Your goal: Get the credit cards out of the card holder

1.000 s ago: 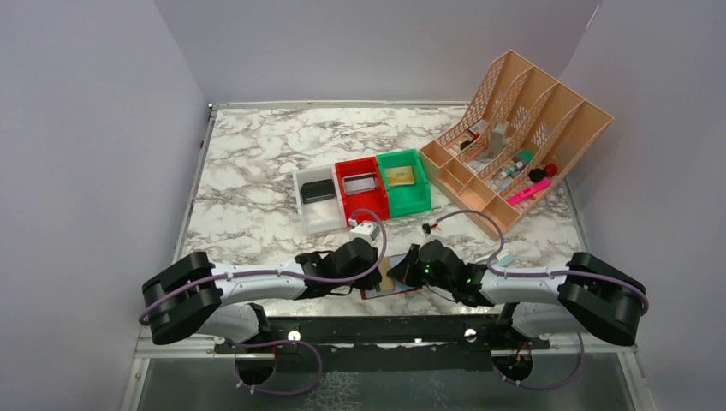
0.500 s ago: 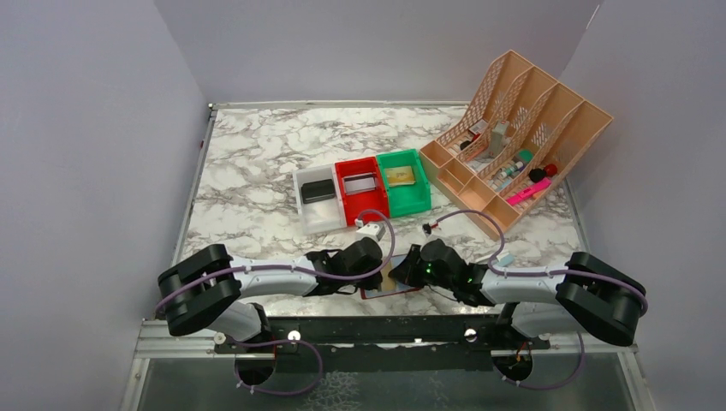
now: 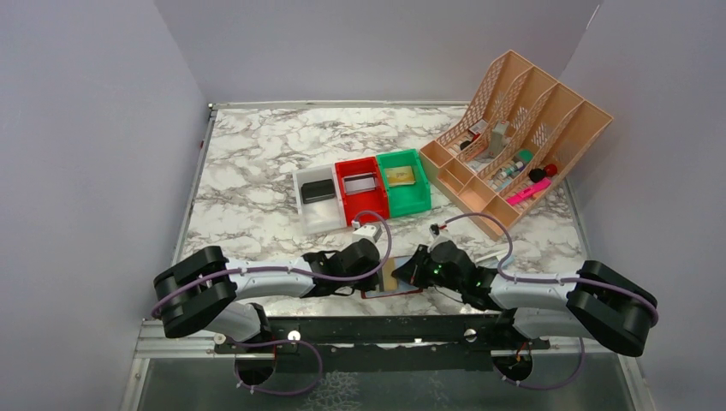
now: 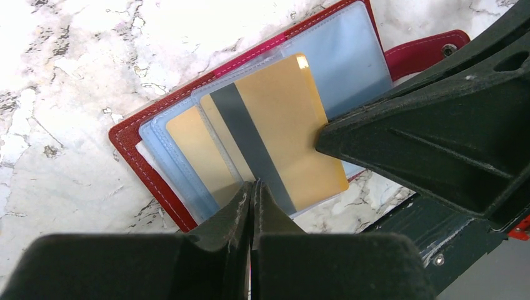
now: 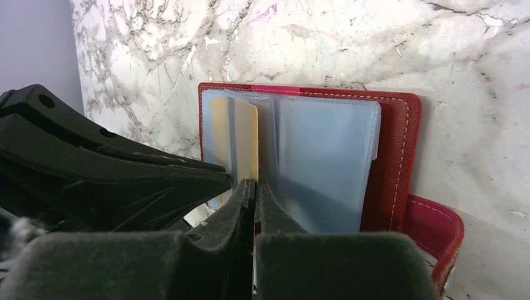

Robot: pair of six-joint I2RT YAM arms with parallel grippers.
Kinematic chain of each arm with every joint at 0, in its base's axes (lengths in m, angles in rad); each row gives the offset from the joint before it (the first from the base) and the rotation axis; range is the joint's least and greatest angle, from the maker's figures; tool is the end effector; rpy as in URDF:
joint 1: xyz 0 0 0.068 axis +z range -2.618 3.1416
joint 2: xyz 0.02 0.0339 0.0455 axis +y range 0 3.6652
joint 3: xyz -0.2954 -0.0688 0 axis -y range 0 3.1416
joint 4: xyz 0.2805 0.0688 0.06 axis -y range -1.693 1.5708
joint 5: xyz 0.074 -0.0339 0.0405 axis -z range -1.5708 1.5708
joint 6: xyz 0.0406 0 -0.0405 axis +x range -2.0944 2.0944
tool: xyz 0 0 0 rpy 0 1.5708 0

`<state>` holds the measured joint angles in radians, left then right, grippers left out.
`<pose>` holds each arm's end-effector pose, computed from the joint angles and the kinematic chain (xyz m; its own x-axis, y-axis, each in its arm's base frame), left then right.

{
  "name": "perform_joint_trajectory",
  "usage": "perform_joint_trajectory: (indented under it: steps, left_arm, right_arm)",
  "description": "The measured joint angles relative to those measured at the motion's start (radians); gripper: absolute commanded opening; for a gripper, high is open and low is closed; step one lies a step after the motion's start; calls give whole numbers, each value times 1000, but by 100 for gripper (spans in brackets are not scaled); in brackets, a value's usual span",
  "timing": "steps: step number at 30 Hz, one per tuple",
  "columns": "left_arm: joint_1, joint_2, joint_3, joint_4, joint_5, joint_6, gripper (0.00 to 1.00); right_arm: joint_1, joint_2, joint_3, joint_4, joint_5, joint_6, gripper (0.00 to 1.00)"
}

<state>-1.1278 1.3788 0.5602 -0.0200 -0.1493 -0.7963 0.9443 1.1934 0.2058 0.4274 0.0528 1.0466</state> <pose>0.1235 -0.2462 0.1548 -0.8311 0.1027 -0.5466 0.3671 0.8395 -0.4005 0.1265 0.1711 0.1262 -0.8336 0.3228 -0.4483 -0.1221 0.6838 0.7194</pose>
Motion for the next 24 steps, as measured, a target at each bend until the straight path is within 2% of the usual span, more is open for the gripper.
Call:
perform_joint_trajectory:
  steps: [6,14,20,24]
  left_arm:
    - [0,0,0,1,-1,-1,3]
    - [0,-1,-1,1,0,-2,3]
    - [0,-3,-2,1,-1,-5,3]
    - [0,-3,-2,1,-1,-6,3]
  right_arm:
    - [-10,11,0,14,-27,-3,19]
    - [-19,32,-10,62,-51,5,22]
    - [-31,22,-27,73,-58,13,20]
    - [-38,21,-36,88,-66,23,13]
